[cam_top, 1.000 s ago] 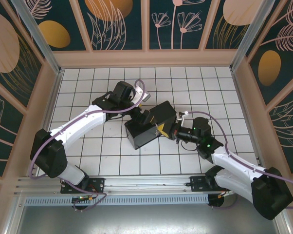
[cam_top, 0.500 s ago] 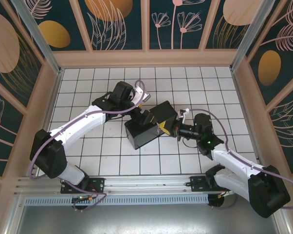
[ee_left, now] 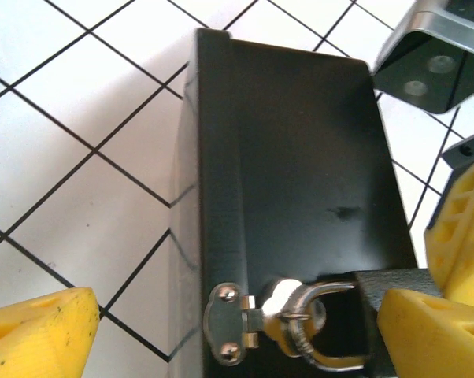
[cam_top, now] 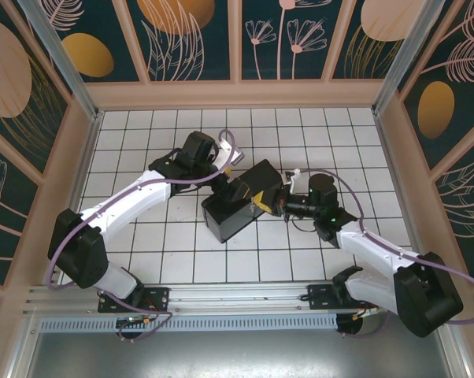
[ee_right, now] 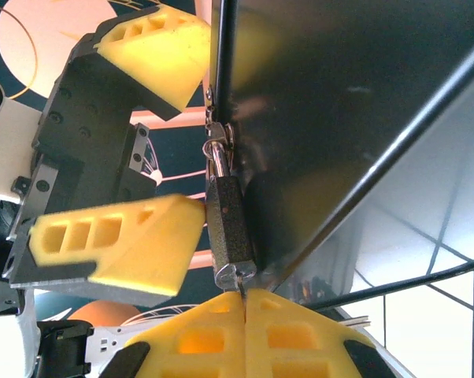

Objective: Unlock the padlock with the key

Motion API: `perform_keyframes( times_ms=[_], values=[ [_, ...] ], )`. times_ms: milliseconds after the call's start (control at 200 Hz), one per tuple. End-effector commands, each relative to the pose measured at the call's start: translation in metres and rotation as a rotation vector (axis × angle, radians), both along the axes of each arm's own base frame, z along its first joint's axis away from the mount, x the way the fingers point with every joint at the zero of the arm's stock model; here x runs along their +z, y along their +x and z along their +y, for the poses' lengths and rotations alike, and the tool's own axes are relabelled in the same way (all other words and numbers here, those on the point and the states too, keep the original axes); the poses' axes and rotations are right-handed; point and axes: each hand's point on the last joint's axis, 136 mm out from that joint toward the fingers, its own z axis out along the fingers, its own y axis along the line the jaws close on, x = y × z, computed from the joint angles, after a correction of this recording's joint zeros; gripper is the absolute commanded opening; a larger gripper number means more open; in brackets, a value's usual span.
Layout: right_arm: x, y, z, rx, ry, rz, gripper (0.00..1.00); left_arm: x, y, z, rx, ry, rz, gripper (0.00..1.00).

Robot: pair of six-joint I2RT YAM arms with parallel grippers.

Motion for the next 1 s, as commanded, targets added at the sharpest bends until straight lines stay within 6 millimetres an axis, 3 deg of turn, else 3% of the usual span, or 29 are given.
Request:
perform_keyframes(
  times_ms=[0, 395, 736, 996],
  values=[
    [0.028, 0.012, 0.005, -0.011, 0.025, -0.097, 0.00, -0.010, -0.027, -0.006, -0.093, 0.013, 0.046, 0.92],
    [0.024, 0.020, 0.006, -0.046, -0.010, -0.078, 0.01, -0.005, -0.034, -0.012, -0.109, -0.031, 0.062, 0.90],
    [0.002, 0.011, -0.017, -0.101, -0.087, -0.054, 0.29, 0.027, -0.003, 0.000, 0.002, -0.112, 0.054, 0.94],
    [-0.001, 0.008, -0.041, -0.136, -0.216, -0.134, 0.34, 0.036, 0.016, 0.014, 0.080, -0.144, 0.053, 0.94]
  ],
)
